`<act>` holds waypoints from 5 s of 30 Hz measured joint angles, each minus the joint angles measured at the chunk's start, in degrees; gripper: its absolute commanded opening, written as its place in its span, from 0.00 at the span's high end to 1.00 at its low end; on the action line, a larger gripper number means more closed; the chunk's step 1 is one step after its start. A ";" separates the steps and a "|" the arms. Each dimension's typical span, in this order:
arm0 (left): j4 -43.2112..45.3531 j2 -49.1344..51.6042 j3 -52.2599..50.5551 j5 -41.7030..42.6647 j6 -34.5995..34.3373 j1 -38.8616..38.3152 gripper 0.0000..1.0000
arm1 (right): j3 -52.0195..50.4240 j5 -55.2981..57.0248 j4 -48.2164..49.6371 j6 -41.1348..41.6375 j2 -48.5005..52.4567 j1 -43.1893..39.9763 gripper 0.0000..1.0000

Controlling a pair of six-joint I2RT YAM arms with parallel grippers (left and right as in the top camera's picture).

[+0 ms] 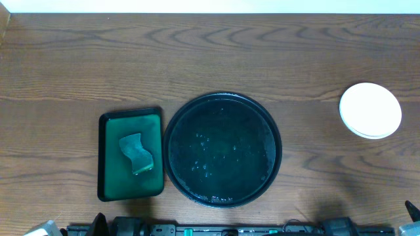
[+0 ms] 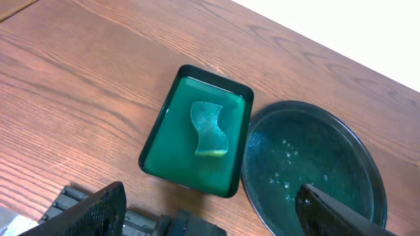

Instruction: Clean dirty plates on tray and stack at the side

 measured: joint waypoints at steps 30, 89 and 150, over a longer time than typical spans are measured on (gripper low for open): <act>0.00 0.00 0.00 0.02 0.00 0.00 0.16 | 0.00 -0.04 -2.80 13.99 0.00 0.00 0.01; 0.00 0.00 0.04 0.04 -0.02 0.00 0.16 | -69.42 -9.33 80.85 7.54 -19.17 -3.06 0.01; 0.00 0.00 0.04 0.02 -0.02 0.00 0.15 | -83.12 -6.34 83.17 17.81 -19.10 -3.06 0.01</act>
